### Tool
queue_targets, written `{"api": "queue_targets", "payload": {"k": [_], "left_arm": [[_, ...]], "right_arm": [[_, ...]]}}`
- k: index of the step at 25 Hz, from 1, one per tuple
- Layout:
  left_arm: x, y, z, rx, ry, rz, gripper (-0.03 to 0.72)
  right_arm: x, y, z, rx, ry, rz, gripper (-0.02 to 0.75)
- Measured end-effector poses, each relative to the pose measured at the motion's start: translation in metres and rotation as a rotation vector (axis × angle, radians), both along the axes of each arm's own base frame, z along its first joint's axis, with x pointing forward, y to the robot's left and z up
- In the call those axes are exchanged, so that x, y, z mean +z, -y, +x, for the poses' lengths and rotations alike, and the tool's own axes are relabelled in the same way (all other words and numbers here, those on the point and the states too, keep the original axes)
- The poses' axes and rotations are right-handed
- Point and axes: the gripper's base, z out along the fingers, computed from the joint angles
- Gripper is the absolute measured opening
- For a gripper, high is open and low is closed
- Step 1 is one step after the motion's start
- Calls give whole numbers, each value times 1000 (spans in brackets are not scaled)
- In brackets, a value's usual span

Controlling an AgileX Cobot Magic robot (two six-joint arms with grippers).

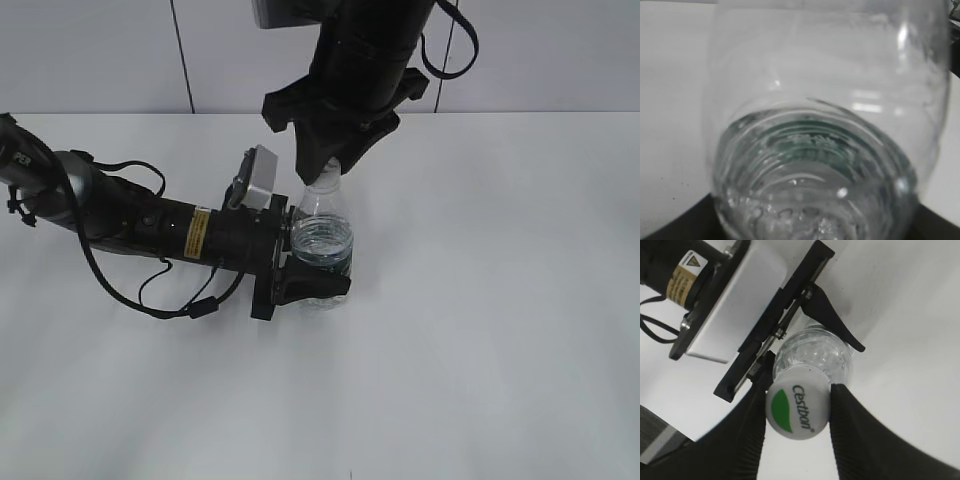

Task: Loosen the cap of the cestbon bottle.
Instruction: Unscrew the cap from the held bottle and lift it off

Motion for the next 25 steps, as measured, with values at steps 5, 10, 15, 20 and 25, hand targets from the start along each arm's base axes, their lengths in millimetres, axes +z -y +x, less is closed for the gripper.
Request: {"api": "queue_targets", "payload": {"k": [5,10,15,20,25], "left_arm": [[0,0,0,0,0,0,414],[0,0,0,0,0,0,414],[0,0,0,-1,2,0,414],[0,0,0,-4,3,2,414],[0,0,-1,-12,6,6,414]], "right_arm": [[1,0,0,241,77,-22,296],[1,0,0,417,134,-38,294],[2,0,-1,553,179,-50,294],[3,1,-1,690,223,-63,294],[3,1,-1,795,257,-72,293]]}}
